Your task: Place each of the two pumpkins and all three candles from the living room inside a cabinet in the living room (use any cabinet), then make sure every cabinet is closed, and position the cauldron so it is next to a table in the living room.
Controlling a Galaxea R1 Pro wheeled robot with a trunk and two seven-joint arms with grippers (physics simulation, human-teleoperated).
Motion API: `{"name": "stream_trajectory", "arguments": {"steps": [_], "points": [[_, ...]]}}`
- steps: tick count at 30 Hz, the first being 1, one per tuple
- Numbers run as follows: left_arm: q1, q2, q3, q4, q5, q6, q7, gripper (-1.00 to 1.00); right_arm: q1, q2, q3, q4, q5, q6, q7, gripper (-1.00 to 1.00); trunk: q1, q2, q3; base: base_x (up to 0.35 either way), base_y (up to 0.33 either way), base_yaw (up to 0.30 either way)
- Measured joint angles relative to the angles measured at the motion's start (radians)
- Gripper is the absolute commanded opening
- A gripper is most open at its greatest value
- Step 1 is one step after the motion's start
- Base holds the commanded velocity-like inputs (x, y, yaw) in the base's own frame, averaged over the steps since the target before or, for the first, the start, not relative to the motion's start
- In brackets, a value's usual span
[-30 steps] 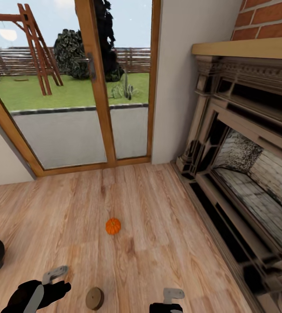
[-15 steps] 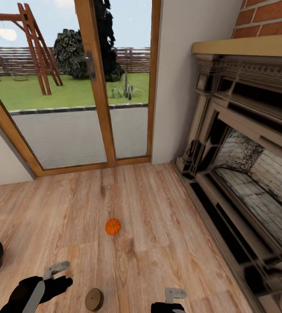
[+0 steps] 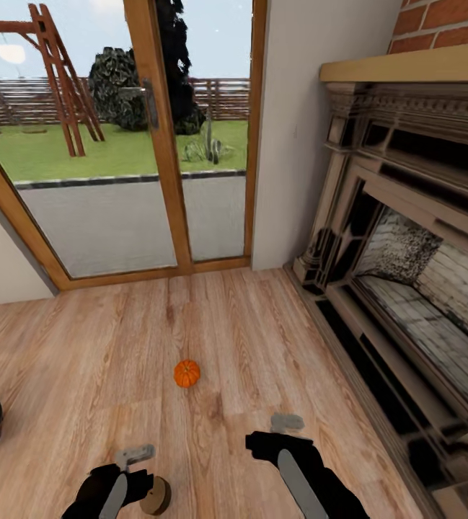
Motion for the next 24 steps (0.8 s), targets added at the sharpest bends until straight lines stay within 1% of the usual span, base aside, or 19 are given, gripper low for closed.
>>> {"name": "stream_trajectory", "arguments": {"steps": [1,3,5,6,8,12,17,18,24], "points": [[-0.01,-0.002,0.0,0.024,-0.002,-0.003,0.005,1.0,-0.001,0.001,-0.015,-0.012,0.0,0.015,-0.018,1.0,0.004,-0.007,-0.003,0.0,0.0,0.0],[-0.03,-0.007,0.0,0.077,-0.003,-0.031,0.011,1.0,-0.005,0.001,-0.032,-0.028,-0.002,0.035,-0.05,1.0,0.012,-0.021,-0.009,0.0,0.0,0.0],[-0.054,-0.011,0.0,0.133,-0.004,-0.061,0.014,1.0,-0.008,0.001,-0.04,-0.042,-0.002,0.045,-0.066,1.0,0.019,-0.035,-0.016,0.0,0.0,0.0],[-0.071,-0.012,0.0,0.174,-0.004,-0.073,0.015,1.0,-0.01,0.001,-0.042,-0.05,-0.003,0.049,-0.072,1.0,0.023,-0.042,-0.019,0.0,0.0,0.0],[-0.09,-0.014,0.0,0.21,-0.005,-0.08,0.016,1.0,-0.012,0.002,-0.044,-0.057,-0.005,0.059,-0.075,1.0,0.031,-0.056,-0.025,0.0,0.0,0.0],[-0.103,-0.013,0.0,0.236,-0.004,-0.082,0.018,1.0,-0.014,0.003,-0.045,-0.063,-0.01,0.079,-0.078,1.0,0.046,-0.084,-0.038,0.0,0.0,0.0],[-0.105,-0.019,0.0,0.239,-0.005,-0.08,0.018,1.0,-0.013,0.004,-0.044,-0.065,-0.013,0.083,-0.077,1.0,0.065,-0.119,-0.053,0.0,0.0,0.0],[-0.105,-0.022,0.0,0.24,-0.006,-0.082,0.018,1.0,-0.012,0.009,-0.044,-0.065,-0.013,0.084,-0.077,1.0,0.069,-0.126,-0.056,0.0,0.0,0.0],[-0.106,-0.022,0.0,0.24,-0.008,-0.106,0.017,1.0,-0.012,0.011,-0.044,-0.069,-0.013,0.083,-0.077,1.0,0.092,-0.168,-0.075,0.0,0.0,0.0]]}}
